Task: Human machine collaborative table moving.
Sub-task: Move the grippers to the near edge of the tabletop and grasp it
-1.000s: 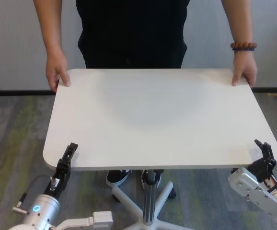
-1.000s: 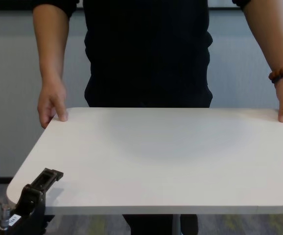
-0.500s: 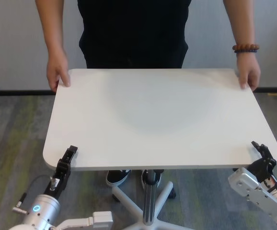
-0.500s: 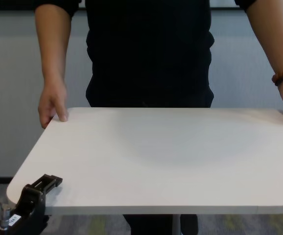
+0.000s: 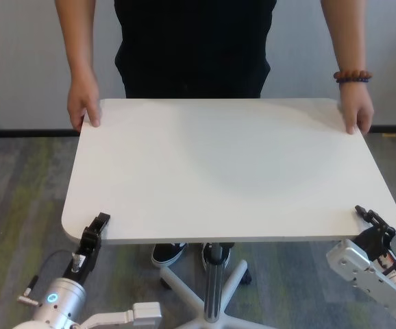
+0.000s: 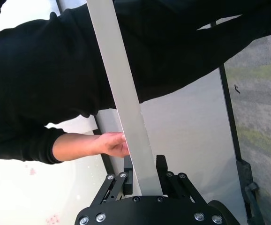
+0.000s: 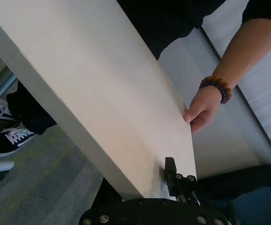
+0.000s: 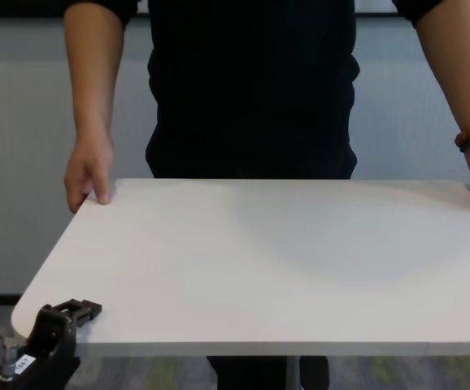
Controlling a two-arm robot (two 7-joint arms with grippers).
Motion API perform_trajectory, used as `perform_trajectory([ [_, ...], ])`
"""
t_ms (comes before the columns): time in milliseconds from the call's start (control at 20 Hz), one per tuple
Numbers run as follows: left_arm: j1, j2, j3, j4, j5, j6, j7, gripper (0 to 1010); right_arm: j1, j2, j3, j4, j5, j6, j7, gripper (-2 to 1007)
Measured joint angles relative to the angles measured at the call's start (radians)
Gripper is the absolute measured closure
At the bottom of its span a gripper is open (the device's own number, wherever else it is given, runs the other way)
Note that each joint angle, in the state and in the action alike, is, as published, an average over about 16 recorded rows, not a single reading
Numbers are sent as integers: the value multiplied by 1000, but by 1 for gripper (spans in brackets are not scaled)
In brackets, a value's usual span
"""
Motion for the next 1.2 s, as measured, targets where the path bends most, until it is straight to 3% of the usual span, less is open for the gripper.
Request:
perform_trajectory([
  [400, 0, 0, 0, 0, 0, 0, 1, 716, 0, 0, 0, 0, -1, 0, 0, 605],
  [1200, 0, 0, 0, 0, 0, 0, 0, 720, 0, 0, 0, 0, 0, 0, 1, 608],
])
